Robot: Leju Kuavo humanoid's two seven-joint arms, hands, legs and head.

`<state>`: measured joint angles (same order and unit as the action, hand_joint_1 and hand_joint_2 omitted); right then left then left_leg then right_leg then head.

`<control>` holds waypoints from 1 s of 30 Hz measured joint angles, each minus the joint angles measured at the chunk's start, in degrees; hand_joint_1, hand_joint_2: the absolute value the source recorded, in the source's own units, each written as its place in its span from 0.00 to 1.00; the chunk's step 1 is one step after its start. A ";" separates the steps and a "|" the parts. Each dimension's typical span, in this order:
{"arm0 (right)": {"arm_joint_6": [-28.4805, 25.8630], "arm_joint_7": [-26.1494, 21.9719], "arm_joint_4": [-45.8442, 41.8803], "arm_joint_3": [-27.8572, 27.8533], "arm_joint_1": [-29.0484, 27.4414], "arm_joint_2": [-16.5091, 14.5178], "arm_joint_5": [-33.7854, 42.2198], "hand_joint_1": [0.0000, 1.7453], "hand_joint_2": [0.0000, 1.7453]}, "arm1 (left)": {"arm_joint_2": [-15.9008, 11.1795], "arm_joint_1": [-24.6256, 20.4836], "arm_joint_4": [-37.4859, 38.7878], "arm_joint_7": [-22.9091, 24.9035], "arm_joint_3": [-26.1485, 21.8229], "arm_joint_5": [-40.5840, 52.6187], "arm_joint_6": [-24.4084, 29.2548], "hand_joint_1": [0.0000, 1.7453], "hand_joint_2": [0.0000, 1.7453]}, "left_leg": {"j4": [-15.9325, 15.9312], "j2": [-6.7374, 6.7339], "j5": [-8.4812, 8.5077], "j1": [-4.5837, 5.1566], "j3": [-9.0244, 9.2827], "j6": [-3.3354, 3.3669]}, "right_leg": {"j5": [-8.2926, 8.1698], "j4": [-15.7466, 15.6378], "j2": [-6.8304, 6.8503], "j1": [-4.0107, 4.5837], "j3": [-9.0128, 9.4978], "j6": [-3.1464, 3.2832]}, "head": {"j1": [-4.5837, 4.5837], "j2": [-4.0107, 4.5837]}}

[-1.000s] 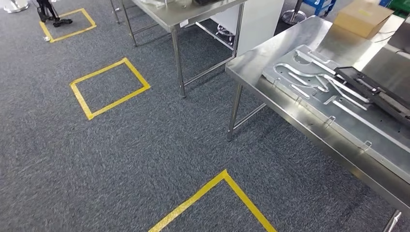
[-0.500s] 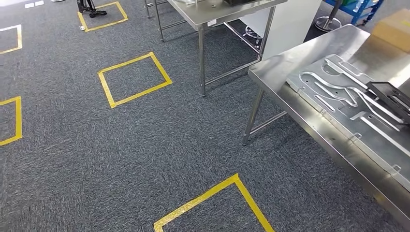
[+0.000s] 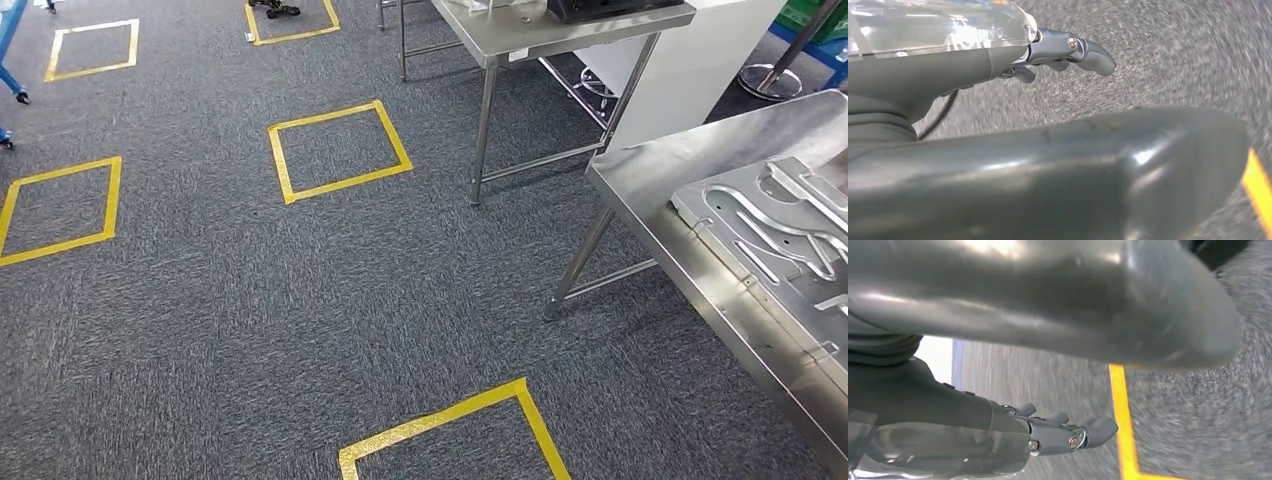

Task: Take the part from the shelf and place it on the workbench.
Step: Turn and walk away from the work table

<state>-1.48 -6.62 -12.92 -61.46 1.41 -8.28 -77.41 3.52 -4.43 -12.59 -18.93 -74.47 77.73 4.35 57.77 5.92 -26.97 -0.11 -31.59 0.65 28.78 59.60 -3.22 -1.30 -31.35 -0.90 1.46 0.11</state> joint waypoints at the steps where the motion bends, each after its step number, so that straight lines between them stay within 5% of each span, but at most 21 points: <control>1: 0.21 0.33 0.05 1.15 0.01 0.26 -1.84 0.00 0.00 | -0.17 0.05 0.00 0.16 1.10 1.30 0.00 0.00 0.00 | 0.11 0.40 -0.02 0.00 -0.22 -0.32 | 0.20 -0.41 -0.21 0.11 0.12 0.22 | 0.02 0.00; 3: 0.44 0.78 0.10 3.43 0.10 0.76 -3.94 0.00 0.00 | -0.53 0.25 0.00 0.34 3.17 2.83 0.00 0.00 0.00 | 0.12 0.74 0.01 -0.22 -0.51 -0.98 | -0.03 -0.66 0.86 0.29 0.19 0.95 | 0.02 -0.01; 5: 0.49 1.03 0.13 5.16 -0.02 1.20 -4.50 0.00 0.00 | -0.76 0.37 0.00 0.43 4.73 3.25 0.00 0.00 0.00 | 2.24 -1.39 -1.32 -0.34 -1.59 -1.57 | -0.20 -1.12 2.13 0.33 0.44 1.86 | 0.12 0.00; 8: 0.48 1.27 0.23 6.77 -0.48 1.61 -5.39 0.00 0.00 | -0.97 0.14 0.00 0.49 6.31 4.09 0.00 0.00 0.00 | 12.44 -4.90 -6.23 -0.47 -6.68 -2.11 | -0.04 -1.27 4.40 0.63 0.57 2.62 | 0.33 -0.01; 10: 0.40 1.93 0.29 8.03 -0.58 1.85 -7.39 0.00 0.00 | -1.07 0.28 0.00 0.56 7.52 5.99 0.01 0.00 0.00 | 15.94 -5.36 -6.71 -0.52 -8.50 -2.21 | 0.17 -1.19 5.85 0.87 0.63 2.73 | 0.32 -0.01; 12: 0.37 3.29 0.33 10.09 -0.53 2.16 -10.09 0.00 0.00 | -1.24 0.53 0.00 0.65 9.27 8.68 0.05 0.00 0.00 | 11.13 -6.07 -3.40 -0.45 -6.04 -1.86 | 0.45 -1.15 7.13 1.04 0.94 2.67 | 0.32 0.00; 14: 0.50 4.66 0.44 13.00 -0.54 2.62 -11.76 0.00 0.00 | -1.47 0.45 0.00 0.66 11.28 10.75 0.15 0.00 0.00 | 3.59 -8.41 -0.58 0.10 -2.24 -1.13 | 0.81 -1.16 8.38 1.23 1.37 2.35 | 0.29 0.00; 16: 0.64 5.42 0.60 15.89 -0.48 3.22 -12.30 0.00 0.00 | -1.72 0.26 0.00 0.71 13.10 11.72 0.26 0.00 0.00 | 0.48 -9.53 -0.07 0.74 -0.91 -0.49 | 1.05 -1.20 9.49 1.35 1.61 1.82 | 0.27 0.00; 18: 0.81 5.83 0.69 18.38 -0.18 3.84 -12.43 0.00 0.00 | -2.07 0.44 0.00 0.83 14.83 12.04 0.36 0.00 0.00 | 0.01 -8.27 0.23 0.76 -0.88 0.03 | 1.24 -1.33 10.28 1.33 1.92 1.22 | 0.26 0.00; 20: 1.18 6.24 0.73 21.36 -0.06 4.75 -12.47 0.00 0.00 | -2.36 0.66 0.01 1.04 17.18 12.13 0.52 0.00 0.00 | -0.92 -7.13 0.76 0.48 -0.35 0.60 | 2.44 0.12 8.14 1.14 1.58 0.65 | 0.19 -0.01; 22: 1.32 6.55 0.85 25.15 -0.24 6.03 -12.50 0.00 0.00 | -2.71 0.16 0.01 1.35 20.29 12.13 0.91 0.00 0.00 | -1.41 -5.94 1.18 0.31 -0.16 1.07 | 5.66 6.00 4.62 0.91 -1.27 0.31 | 0.12 -0.01; 24: 1.02 6.74 1.02 29.86 -0.36 7.72 -12.50 0.00 0.00 | -3.28 -1.07 0.01 2.02 23.76 12.12 1.27 0.00 0.00 | -1.36 -4.38 1.32 0.28 -0.38 1.28 | 8.38 13.38 3.39 0.76 -5.36 0.08 | 0.12 -0.01; 25: 0.81 6.87 1.10 32.51 -0.30 8.76 -12.50 0.00 0.00 | -3.58 -1.79 0.00 2.76 25.52 12.11 1.31 0.00 0.00 | -1.31 -3.52 1.35 0.23 -0.41 1.26 | 8.24 15.08 3.26 0.64 -6.52 -0.06 | 0.13 -0.01; 27: 0.61 7.17 1.15 37.66 0.15 11.04 -12.51 0.00 0.00 | -4.17 -3.31 0.00 5.17 29.02 12.10 1.04 0.00 0.00 | -1.09 -1.91 1.30 0.05 -0.27 1.06 | 4.47 11.62 2.88 0.34 -5.59 -0.26 | 0.11 0.00; 30: 1.26 7.36 1.15 45.17 1.69 14.00 -12.51 0.00 0.00 | -4.73 -5.82 0.00 7.80 35.57 12.10 0.56 0.00 0.00 | -0.40 -0.08 1.00 -0.14 -0.62 0.25 | -1.27 0.96 -0.57 -0.08 -1.60 -0.21 | 0.10 0.01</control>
<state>-0.21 0.74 -11.77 -16.29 3.10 5.72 -89.92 -1.21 -10.25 -12.59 -11.13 -38.90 89.83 4.91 57.37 5.84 -25.96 -0.26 -32.22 0.90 27.51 60.56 -3.79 -1.38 -32.95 -1.11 1.56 0.12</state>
